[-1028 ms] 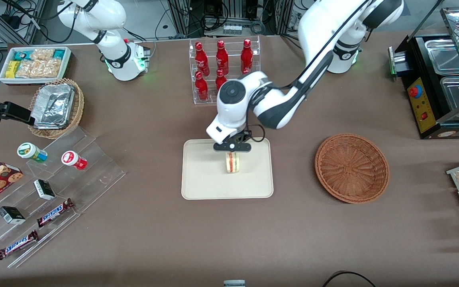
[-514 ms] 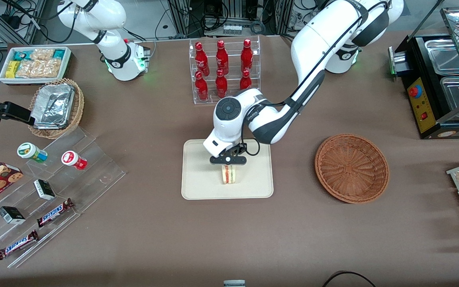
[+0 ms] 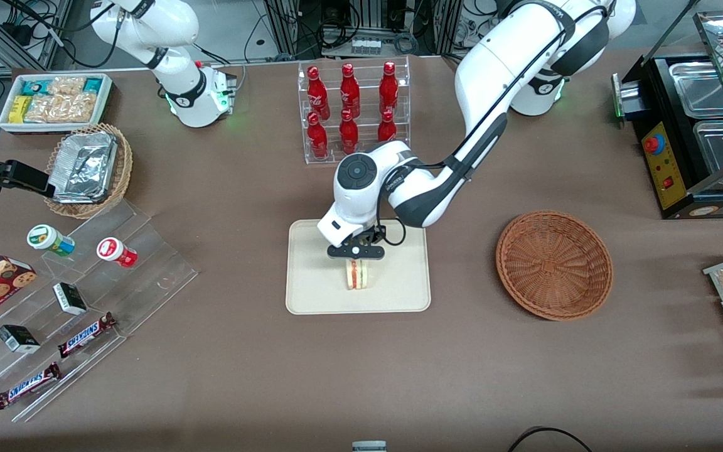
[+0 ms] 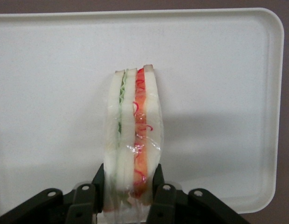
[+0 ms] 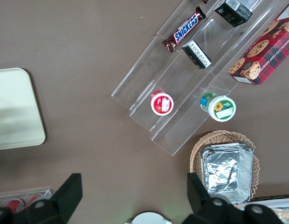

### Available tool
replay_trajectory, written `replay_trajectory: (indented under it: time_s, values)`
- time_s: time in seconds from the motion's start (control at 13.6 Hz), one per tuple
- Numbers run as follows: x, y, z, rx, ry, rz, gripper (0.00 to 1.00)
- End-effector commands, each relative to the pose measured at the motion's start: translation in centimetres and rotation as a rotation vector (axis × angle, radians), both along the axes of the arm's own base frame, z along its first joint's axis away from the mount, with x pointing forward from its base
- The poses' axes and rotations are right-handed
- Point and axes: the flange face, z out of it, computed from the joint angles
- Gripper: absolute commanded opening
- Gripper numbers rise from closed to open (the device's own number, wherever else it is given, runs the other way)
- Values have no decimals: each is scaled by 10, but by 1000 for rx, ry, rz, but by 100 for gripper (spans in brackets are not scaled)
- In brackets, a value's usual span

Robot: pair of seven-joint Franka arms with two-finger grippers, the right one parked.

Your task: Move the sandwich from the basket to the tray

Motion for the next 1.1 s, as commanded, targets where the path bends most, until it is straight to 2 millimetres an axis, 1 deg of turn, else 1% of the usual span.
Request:
replay_trajectory:
  time_s: [0.0, 0.15, 0.22, 0.29, 0.37, 0.44, 0.51, 0.59, 0.66, 0.73, 0.81, 0.88, 1.03]
  values:
    - [-1, -7, 5, 6, -23, 7, 98]
    - [2, -5, 14, 12, -24, 38, 98]
    - [7, -1, 27, 12, -32, 50, 99]
    - [6, 3, 42, 25, -31, 59, 99]
    - [8, 11, 66, 43, -32, 74, 99]
    - [21, 32, 87, 65, -26, 118, 99]
    - [26, 47, 111, 71, -18, 170, 99]
    - [25, 60, 139, 85, -6, 223, 99]
    - [23, 86, 171, 134, 3, 266, 99]
    - [35, 123, 197, 167, 21, 315, 99]
    - [37, 150, 229, 171, 22, 334, 99]
    - [34, 169, 253, 190, 30, 286, 99]
    - [34, 222, 296, 192, 73, 275, 99]
